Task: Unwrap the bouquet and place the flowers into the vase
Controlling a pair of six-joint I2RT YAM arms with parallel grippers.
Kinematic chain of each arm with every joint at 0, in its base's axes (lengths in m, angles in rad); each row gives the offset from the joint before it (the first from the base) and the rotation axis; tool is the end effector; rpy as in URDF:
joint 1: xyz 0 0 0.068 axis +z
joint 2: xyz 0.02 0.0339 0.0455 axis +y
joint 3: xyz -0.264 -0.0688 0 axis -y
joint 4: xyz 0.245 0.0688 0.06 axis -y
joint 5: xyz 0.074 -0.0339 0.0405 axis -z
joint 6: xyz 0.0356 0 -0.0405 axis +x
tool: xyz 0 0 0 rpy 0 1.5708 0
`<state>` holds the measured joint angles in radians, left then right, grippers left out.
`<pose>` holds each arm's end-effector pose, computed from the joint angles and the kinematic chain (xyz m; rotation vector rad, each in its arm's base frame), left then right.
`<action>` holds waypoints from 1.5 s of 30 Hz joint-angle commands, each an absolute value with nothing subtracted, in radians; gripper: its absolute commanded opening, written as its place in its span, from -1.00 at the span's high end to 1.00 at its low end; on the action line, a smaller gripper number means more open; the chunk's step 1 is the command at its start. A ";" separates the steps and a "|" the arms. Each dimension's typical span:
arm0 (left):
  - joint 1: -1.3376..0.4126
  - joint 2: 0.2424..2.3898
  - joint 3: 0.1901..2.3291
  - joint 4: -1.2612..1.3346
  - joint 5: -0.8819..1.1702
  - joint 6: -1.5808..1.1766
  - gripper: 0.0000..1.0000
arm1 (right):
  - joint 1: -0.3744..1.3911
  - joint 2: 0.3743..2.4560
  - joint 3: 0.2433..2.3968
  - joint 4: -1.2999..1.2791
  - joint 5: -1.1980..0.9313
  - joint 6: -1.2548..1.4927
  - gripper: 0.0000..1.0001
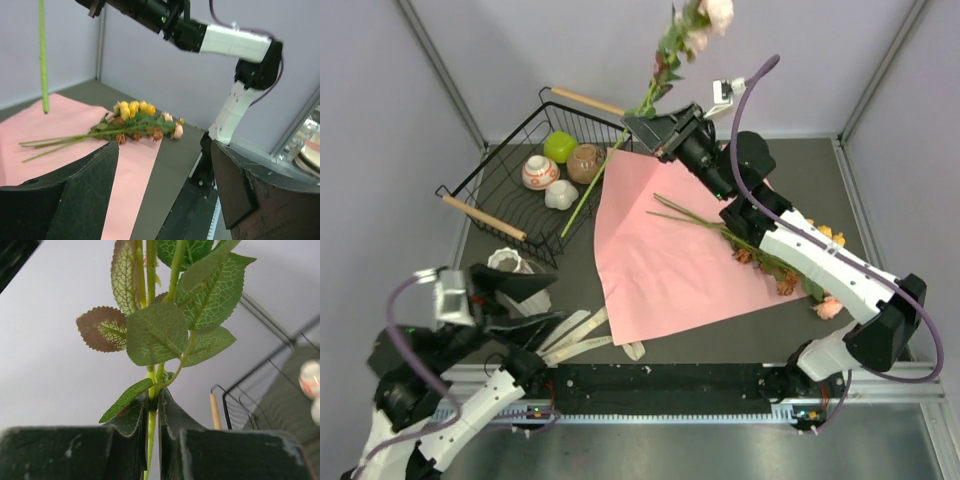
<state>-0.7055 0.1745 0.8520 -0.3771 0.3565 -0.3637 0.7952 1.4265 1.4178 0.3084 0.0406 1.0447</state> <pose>0.0040 -0.0197 0.3914 0.5500 1.2632 -1.1325 0.2336 0.2362 0.4650 0.2181 1.4211 1.5323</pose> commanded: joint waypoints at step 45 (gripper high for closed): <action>-0.706 0.129 1.255 -0.738 -0.267 -0.247 -0.55 | 1.224 2.054 1.961 0.534 -0.494 -0.087 1.00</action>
